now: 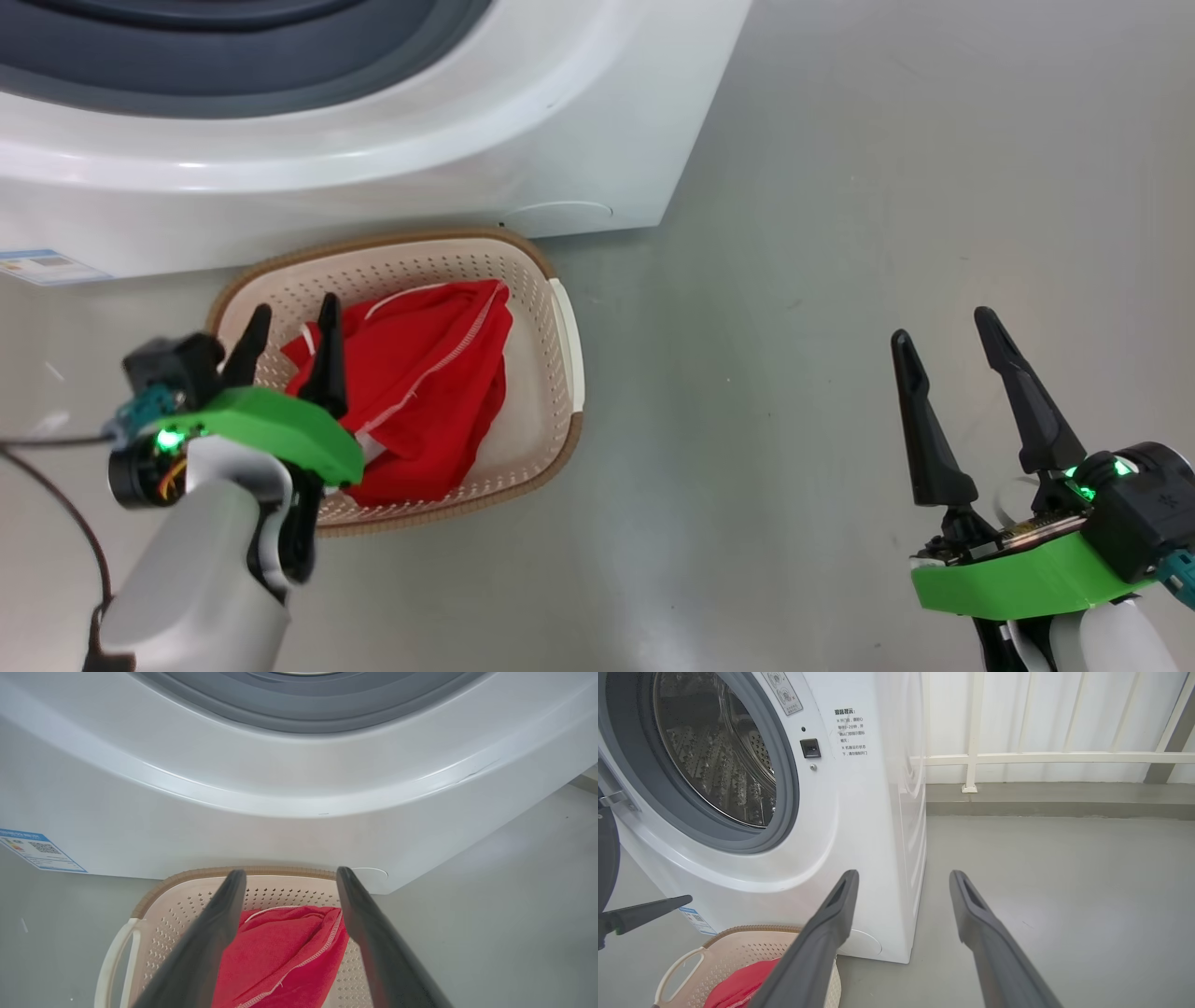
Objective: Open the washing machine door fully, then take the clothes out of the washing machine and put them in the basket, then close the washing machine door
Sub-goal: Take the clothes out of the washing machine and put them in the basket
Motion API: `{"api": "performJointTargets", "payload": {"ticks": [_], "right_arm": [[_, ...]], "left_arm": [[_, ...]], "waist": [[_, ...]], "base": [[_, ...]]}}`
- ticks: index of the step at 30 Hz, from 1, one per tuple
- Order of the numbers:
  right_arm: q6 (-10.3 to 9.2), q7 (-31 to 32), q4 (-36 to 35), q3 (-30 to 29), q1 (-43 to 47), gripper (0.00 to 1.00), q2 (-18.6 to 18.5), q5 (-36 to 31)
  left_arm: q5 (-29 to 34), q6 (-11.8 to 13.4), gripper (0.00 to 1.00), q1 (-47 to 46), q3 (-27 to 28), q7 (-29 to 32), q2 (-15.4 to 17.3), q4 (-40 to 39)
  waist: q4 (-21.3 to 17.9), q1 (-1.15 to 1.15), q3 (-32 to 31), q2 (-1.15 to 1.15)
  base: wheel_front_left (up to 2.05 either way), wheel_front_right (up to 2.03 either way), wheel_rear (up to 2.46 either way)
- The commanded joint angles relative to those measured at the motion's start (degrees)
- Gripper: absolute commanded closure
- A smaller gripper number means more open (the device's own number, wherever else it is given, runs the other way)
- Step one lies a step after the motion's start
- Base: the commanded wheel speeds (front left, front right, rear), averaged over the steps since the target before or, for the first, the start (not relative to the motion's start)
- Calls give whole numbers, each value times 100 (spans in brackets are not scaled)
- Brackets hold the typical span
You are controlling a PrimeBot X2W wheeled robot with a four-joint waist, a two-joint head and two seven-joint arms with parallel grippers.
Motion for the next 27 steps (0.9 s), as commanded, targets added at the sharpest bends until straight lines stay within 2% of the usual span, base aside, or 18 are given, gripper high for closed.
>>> {"api": "performJointTargets", "payload": {"ticks": [1,4,17,27], "right_arm": [[28,-36,-110,91,24,0,-67,-21],[28,-36,-102,74,45,0,-67,-29],[28,-36,-65,11,226,0,-67,-83],[28,-36,13,-62,401,0,-67,-104]], "left_arm": [[14,89,0,303,332,-61,199,-439],[84,179,0,535,418,-61,221,-813],[291,892,0,2027,593,-3,379,-3239],[518,1159,0,2829,758,-46,471,-4373]], "waist": [[67,0,-111,0],[90,0,-183,0],[258,0,-698,0],[346,0,-1128,0]], "base": [[0,0,0],[0,0,0],[0,0,0],[0,0,0]]}}
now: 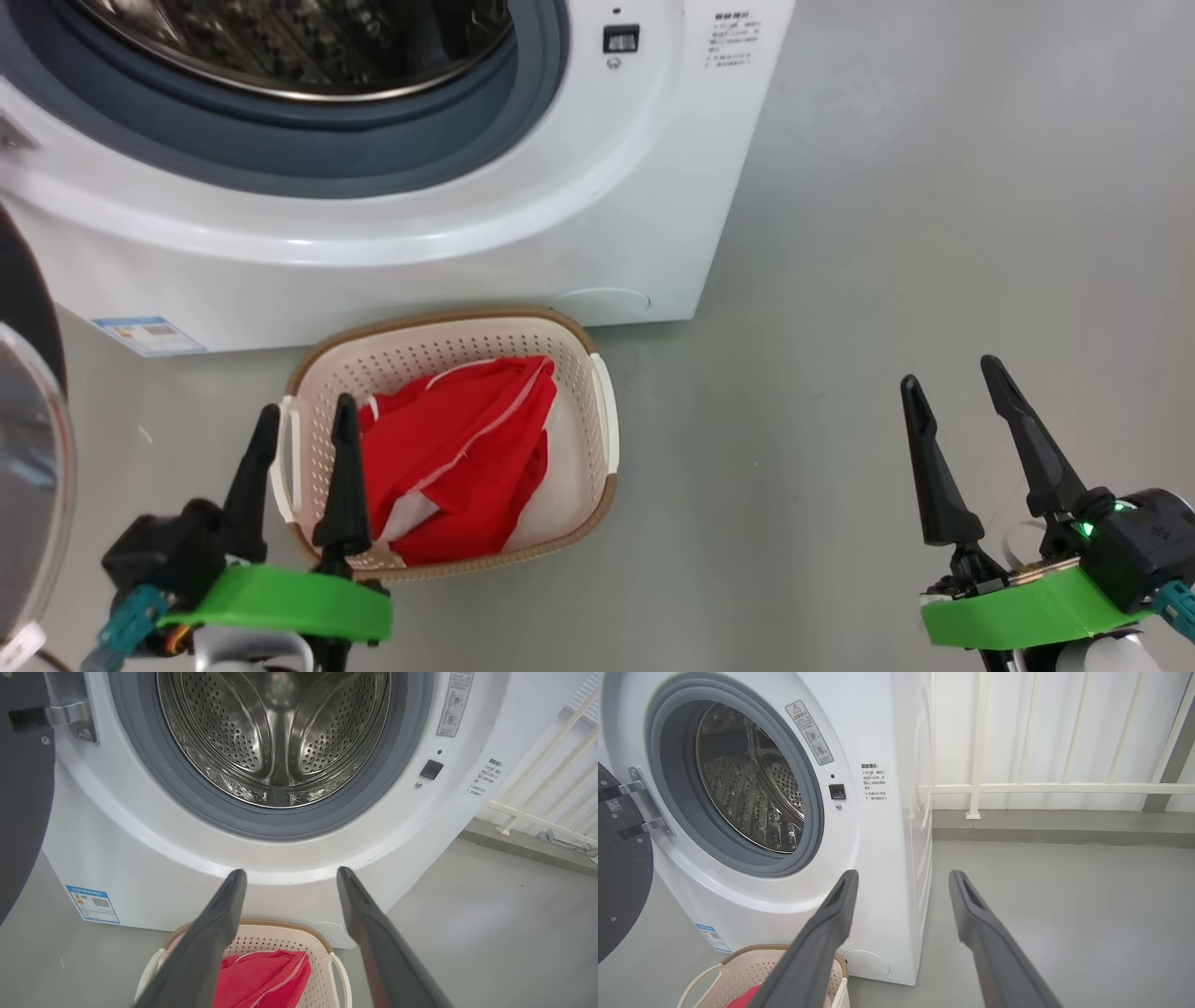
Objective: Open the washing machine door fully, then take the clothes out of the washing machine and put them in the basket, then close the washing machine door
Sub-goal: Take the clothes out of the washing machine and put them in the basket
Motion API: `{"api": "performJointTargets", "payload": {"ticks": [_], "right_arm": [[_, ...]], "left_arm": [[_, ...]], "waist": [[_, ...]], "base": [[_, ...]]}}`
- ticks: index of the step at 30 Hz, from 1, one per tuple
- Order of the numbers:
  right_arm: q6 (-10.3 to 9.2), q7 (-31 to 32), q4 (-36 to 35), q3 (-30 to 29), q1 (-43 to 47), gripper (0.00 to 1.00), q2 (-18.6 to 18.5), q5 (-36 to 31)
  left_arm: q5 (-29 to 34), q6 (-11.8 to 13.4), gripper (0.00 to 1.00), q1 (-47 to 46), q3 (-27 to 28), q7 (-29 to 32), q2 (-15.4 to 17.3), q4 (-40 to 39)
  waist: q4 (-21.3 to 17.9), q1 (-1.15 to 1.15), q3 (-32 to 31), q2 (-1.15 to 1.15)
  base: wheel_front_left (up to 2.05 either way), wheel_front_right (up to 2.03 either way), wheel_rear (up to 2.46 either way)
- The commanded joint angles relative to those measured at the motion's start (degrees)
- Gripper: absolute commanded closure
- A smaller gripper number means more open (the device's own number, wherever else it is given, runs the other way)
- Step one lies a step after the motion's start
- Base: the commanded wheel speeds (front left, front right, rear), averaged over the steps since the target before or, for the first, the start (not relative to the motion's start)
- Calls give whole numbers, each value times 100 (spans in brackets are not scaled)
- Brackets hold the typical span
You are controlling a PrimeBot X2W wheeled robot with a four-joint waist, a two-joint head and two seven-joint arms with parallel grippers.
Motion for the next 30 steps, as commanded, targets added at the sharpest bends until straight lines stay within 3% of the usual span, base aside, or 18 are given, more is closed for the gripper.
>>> {"api": "performJointTargets", "payload": {"ticks": [1,13,30], "right_arm": [[28,-36,-113,75,24,0,-70,-67],[28,-31,-61,-24,263,0,-70,-147],[28,-28,-124,-108,590,0,-70,-278]], "left_arm": [[170,49,0,45,256,-58,209,-273],[1310,51,0,824,408,-69,318,-1273],[1525,225,0,1632,656,-69,120,-1561]], "waist": [[37,0,-141,0],[96,0,-522,0],[43,0,-954,0]], "base": [[0,0,0],[0,0,0],[0,0,0]]}}
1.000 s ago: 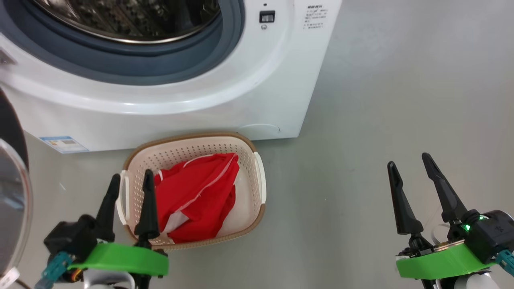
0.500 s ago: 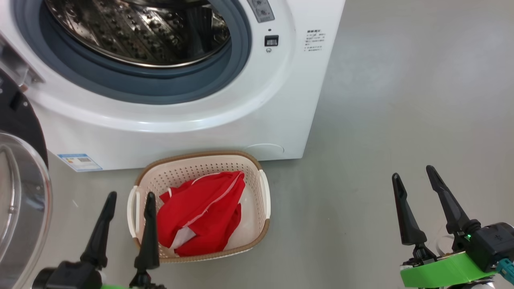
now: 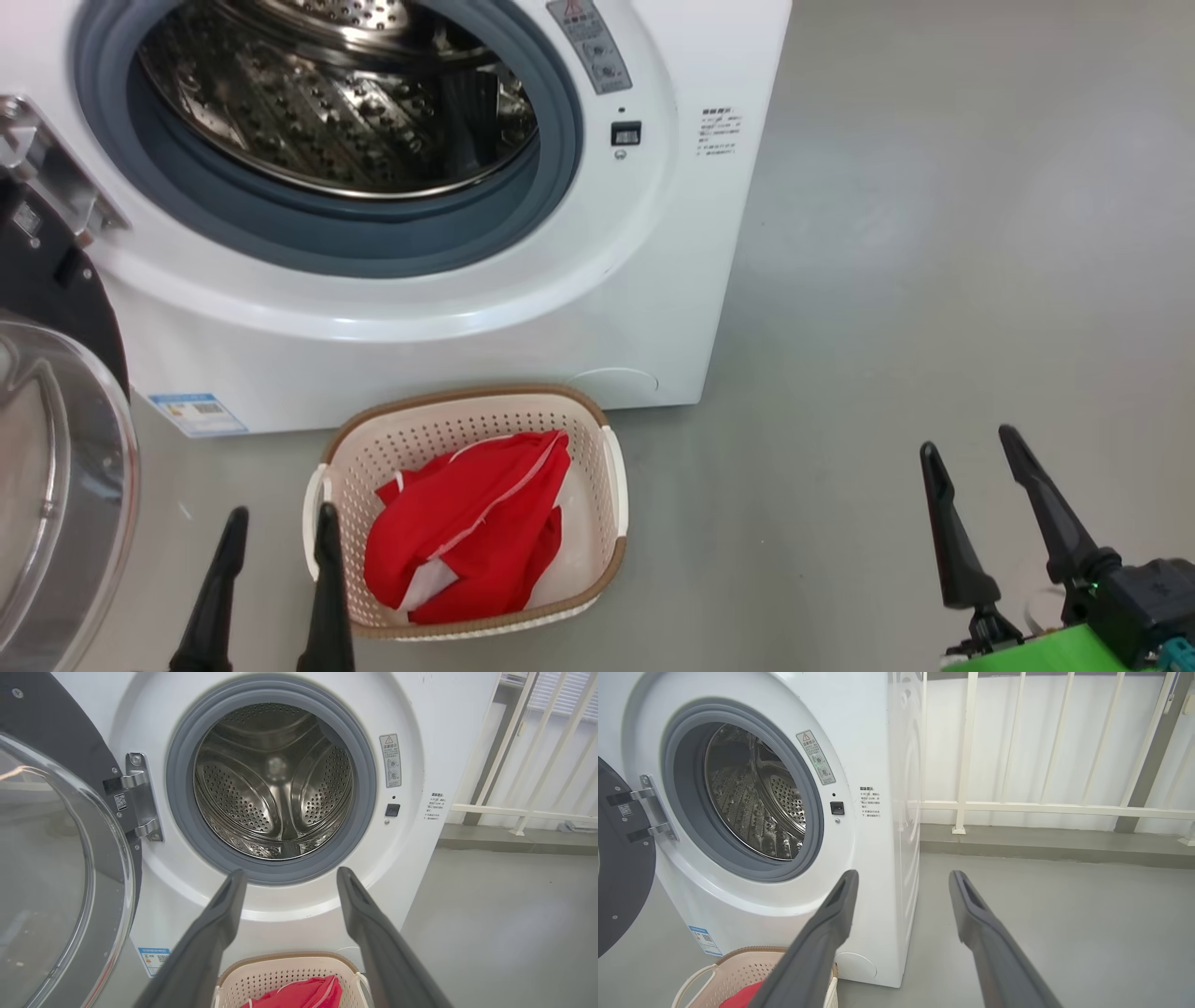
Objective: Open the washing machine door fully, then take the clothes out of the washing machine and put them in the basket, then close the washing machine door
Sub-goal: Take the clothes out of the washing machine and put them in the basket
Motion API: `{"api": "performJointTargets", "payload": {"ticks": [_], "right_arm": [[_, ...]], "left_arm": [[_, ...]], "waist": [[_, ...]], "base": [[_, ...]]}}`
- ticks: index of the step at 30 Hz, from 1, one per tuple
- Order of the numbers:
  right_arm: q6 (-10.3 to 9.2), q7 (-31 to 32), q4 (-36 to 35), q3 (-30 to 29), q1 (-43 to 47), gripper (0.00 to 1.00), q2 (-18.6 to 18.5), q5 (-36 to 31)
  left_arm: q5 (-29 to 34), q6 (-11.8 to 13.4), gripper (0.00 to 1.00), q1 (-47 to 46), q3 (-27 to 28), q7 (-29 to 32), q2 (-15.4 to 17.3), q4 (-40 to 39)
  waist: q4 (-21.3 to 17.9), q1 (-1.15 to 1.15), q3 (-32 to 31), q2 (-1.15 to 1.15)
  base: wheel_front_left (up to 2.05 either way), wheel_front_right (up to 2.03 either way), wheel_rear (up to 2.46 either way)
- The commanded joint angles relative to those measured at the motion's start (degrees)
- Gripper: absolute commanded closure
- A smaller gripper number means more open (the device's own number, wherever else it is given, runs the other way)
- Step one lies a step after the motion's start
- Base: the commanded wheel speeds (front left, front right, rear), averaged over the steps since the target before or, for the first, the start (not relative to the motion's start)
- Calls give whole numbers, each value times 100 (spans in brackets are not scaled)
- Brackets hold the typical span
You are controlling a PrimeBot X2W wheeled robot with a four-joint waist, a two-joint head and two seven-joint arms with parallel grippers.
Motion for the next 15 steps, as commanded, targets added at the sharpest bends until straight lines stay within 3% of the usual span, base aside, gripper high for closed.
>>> {"api": "performJointTargets", "payload": {"ticks": [1,15], "right_arm": [[28,-28,-150,122,5,0,-77,-69],[28,16,-264,103,381,0,-77,-125]], "left_arm": [[-11,69,0,7,278,-45,14,-136],[-109,184,0,500,226,24,-103,33]], "waist": [[-37,0,-94,0],[-63,0,-592,0]], "base": [[0,0,0],[0,0,0]]}}
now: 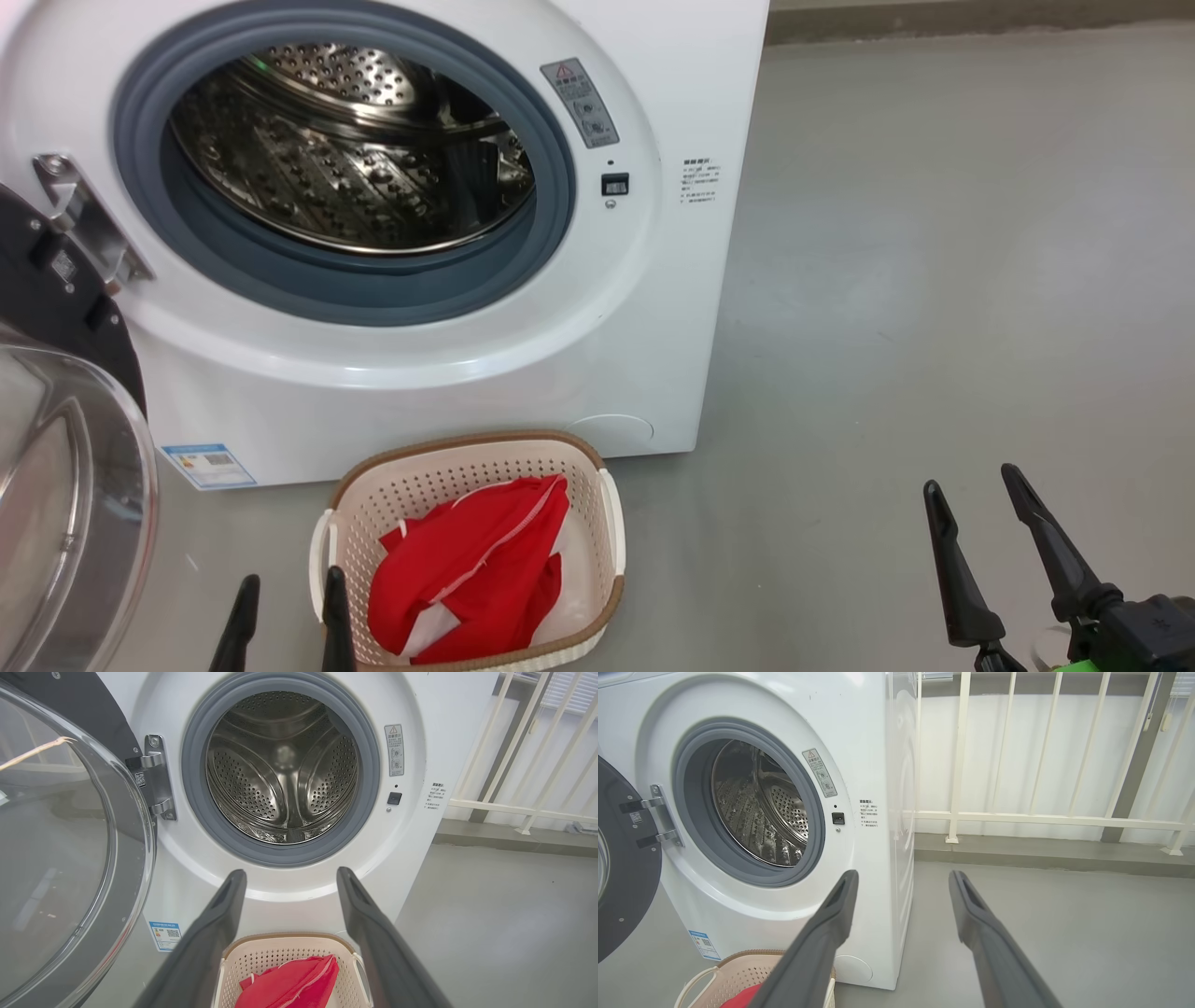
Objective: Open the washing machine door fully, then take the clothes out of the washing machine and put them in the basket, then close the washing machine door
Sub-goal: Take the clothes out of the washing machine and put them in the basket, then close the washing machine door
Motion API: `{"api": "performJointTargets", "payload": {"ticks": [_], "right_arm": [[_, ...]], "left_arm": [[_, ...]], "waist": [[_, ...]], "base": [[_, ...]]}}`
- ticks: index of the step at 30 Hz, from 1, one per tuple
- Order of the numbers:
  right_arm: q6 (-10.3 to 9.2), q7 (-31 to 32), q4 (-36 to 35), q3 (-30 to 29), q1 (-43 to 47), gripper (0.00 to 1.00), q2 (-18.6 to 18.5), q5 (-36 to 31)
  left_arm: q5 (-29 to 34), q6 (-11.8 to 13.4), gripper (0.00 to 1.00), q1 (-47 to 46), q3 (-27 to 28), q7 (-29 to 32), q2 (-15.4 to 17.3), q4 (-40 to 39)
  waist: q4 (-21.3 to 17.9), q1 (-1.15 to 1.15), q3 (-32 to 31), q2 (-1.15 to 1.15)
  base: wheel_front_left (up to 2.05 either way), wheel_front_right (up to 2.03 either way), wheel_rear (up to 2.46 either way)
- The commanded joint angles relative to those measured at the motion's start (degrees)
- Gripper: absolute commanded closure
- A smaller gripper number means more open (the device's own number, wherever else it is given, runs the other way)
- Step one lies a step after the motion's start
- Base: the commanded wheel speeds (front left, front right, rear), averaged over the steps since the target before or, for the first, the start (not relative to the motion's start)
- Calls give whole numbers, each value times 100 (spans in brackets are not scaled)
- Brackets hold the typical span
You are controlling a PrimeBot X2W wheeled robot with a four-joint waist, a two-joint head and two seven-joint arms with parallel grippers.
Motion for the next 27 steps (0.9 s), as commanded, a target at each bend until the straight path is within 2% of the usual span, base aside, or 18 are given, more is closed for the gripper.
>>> {"api": "performJointTargets", "payload": {"ticks": [1,27], "right_arm": [[28,15,-192,133,-63,0,-85,-73],[28,65,-309,110,19,0,-85,-13]], "left_arm": [[-13,58,0,-68,159,-7,34,-110],[190,161,0,-76,-24,91,164,-146]], "waist": [[25,0,-73,0],[73,0,-29,0]], "base": [[0,0,0],[-7,7,0]]}}
